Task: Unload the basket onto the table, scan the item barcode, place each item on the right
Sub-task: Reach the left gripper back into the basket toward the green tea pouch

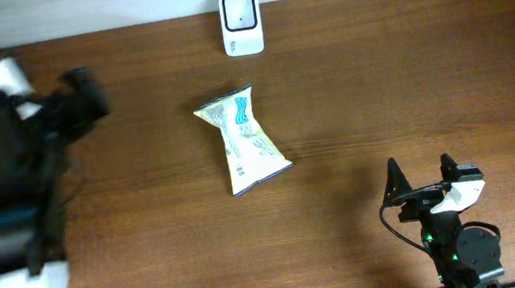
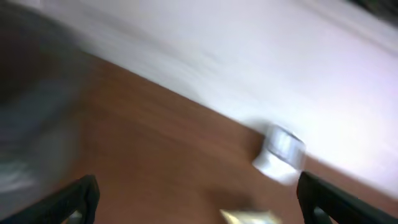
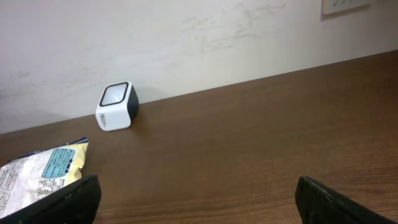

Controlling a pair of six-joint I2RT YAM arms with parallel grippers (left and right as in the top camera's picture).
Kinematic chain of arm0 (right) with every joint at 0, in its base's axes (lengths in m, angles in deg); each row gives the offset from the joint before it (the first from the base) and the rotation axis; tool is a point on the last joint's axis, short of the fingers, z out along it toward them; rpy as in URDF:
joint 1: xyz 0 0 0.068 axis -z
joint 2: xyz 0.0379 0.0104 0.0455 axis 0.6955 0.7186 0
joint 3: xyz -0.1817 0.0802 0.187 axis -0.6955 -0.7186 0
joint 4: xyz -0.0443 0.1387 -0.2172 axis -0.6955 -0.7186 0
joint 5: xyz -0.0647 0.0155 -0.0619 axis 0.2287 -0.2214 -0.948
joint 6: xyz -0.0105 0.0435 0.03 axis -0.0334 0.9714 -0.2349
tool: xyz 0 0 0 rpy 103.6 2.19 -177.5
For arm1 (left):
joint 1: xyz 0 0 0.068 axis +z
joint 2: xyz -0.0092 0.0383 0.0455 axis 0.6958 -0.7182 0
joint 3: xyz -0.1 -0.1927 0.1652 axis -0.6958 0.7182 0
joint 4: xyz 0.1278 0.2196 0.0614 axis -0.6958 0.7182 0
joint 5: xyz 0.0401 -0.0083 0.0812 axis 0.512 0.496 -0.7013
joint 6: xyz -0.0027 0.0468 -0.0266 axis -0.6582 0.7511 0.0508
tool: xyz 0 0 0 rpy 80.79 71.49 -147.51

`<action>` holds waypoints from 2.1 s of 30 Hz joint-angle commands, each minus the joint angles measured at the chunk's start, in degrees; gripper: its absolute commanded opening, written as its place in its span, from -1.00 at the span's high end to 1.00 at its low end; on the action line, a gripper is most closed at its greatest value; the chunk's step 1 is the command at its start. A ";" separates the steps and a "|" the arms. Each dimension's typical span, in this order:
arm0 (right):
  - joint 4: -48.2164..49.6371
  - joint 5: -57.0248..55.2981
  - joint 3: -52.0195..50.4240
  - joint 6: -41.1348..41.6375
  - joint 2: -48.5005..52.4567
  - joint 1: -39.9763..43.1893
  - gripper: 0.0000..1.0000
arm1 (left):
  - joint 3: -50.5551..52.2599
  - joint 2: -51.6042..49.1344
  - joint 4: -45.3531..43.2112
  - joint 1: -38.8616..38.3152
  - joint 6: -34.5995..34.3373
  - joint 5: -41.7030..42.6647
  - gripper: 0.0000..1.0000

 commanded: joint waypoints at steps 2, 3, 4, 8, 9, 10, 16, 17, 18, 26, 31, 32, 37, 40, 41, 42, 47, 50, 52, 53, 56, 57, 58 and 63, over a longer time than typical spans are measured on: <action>-0.44 -0.28 -0.31 0.44 -0.22 -0.26 -0.97 | 0.24 1.07 4.44 15.69 3.13 -12.15 -0.99; -0.46 -0.28 -0.31 0.44 -0.22 -0.26 -0.97 | 0.24 0.48 4.96 18.38 4.04 -14.03 -0.99; -0.46 -0.28 -0.31 0.44 -0.22 -0.26 -0.98 | 0.24 -0.39 5.31 21.11 4.44 -15.17 -0.99; -0.46 -0.28 -0.31 0.44 -0.22 -0.26 -0.97 | 0.24 -5.20 8.02 29.68 5.44 -14.75 -0.99; -0.46 -0.28 -0.31 0.44 -0.22 -0.26 -0.97 | 0.24 -6.27 8.61 30.45 5.46 -14.56 -0.99; -0.44 -0.28 -0.31 0.44 -0.22 -0.26 -0.97 | 0.24 -7.54 9.38 31.15 5.46 -14.51 -0.99; -0.46 -0.28 -0.31 0.44 -0.22 -0.26 -0.97 | 0.24 -16.37 13.62 33.57 7.58 -14.49 -0.98; -0.46 -0.28 -0.31 0.44 -0.22 -0.26 -0.97 | 0.24 -17.38 13.99 33.81 7.56 -14.43 -0.98; -0.46 -0.28 -0.31 0.44 -0.22 -0.26 -0.97 | 0.24 -18.43 14.45 34.10 7.56 -14.43 -0.98; -0.46 -0.28 -0.31 0.44 -0.22 -0.26 -0.97 | 0.24 -22.58 15.65 37.51 9.62 -14.43 -0.98; -0.46 -0.26 -0.31 0.44 -0.17 -0.26 -0.97 | 0.24 -24.06 15.87 40.46 10.56 -11.67 -0.98; -0.44 -0.28 -0.31 0.44 -0.17 -0.26 -0.97 | 0.20 -24.04 15.45 41.07 10.56 -9.75 -0.98; -0.46 -0.28 -0.31 0.44 -0.15 -0.26 -0.97 | 0.09 -24.04 15.10 42.58 10.56 -4.72 -0.98; -0.46 -0.28 -0.31 0.44 -0.17 -0.26 -0.97 | 0.11 -24.63 15.76 43.19 10.54 -4.94 -0.98; -0.44 -0.28 -0.31 0.44 -0.15 -0.26 -0.97 | 0.15 -25.05 16.00 43.67 10.54 -4.94 -0.99; -0.44 -0.28 -0.31 0.44 -0.17 -0.26 -0.97 | 0.15 -25.62 16.41 44.24 10.51 -4.92 -0.99; -0.46 -0.28 -0.31 0.44 -0.15 -0.26 -0.97 | 0.15 -30.58 18.45 47.67 10.56 -4.96 -0.98; -0.44 -0.28 -0.31 0.44 -0.17 -0.26 -0.97 | 0.15 -33.03 17.90 48.52 10.60 -5.09 -0.92; -0.44 -0.28 -0.31 0.44 -0.15 -0.26 -0.97 | 0.15 -34.29 16.81 48.52 10.60 -5.53 -0.89; -0.46 -0.28 -0.31 0.44 -0.15 -0.26 -0.97 | 0.15 -34.99 16.28 48.50 10.58 -5.84 -0.88; -0.44 -0.28 -0.31 0.44 -0.15 -0.26 -0.97 | 0.15 -36.74 15.63 48.52 10.58 -6.73 -0.86; -0.46 -0.28 -0.31 0.44 -0.17 -0.26 -0.97 | 0.15 -37.09 15.54 48.52 10.60 -6.95 -0.86; -0.46 -0.28 -0.31 0.44 -0.15 -0.26 -0.97 | 0.15 -37.53 15.39 48.52 10.58 -7.19 -0.86; -0.44 -0.28 -0.31 0.44 -0.15 -0.26 -0.97 | 0.15 -38.29 14.29 48.50 10.58 -7.17 -0.72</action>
